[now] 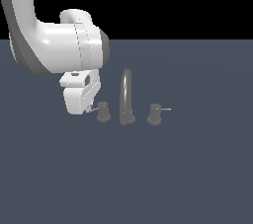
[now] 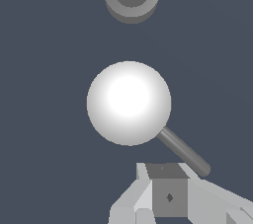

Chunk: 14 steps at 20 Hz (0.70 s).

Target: Turn on the faucet by rotating a designated handle.

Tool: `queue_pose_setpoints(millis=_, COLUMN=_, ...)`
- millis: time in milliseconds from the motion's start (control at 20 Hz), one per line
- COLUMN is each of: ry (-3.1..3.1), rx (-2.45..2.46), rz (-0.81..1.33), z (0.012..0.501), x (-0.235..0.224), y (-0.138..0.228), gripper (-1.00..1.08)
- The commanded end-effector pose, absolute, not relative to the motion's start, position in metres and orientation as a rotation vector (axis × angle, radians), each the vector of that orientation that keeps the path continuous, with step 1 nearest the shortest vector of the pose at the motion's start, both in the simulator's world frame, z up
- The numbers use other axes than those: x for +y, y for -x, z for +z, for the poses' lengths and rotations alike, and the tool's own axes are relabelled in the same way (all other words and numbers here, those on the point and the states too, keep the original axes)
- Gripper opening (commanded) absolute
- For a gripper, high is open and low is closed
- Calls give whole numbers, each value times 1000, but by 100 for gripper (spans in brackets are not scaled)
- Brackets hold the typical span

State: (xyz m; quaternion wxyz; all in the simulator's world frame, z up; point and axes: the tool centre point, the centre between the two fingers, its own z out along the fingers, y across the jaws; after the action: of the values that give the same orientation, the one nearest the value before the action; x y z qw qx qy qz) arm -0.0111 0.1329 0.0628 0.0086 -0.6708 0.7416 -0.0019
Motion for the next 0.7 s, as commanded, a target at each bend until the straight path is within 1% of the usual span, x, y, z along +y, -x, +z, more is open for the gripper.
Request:
queue_pose_setpoints(millis=0, ry=2105, rx=2309, rz=-5, z=63, x=133, y=11, gripper=-100)
queue_pose_setpoints(millis=550, ry=2105, rx=2330, rz=0, z=63, x=100, y=42, gripper=-100)
queue_pose_setpoints(millis=600, ry=2105, rx=2330, rz=0, z=63, x=100, y=42, gripper=-100)
queue_pose_setpoints(millis=650, ry=2123, rx=2296, rz=5, z=63, x=117, y=39, gripper=-100)
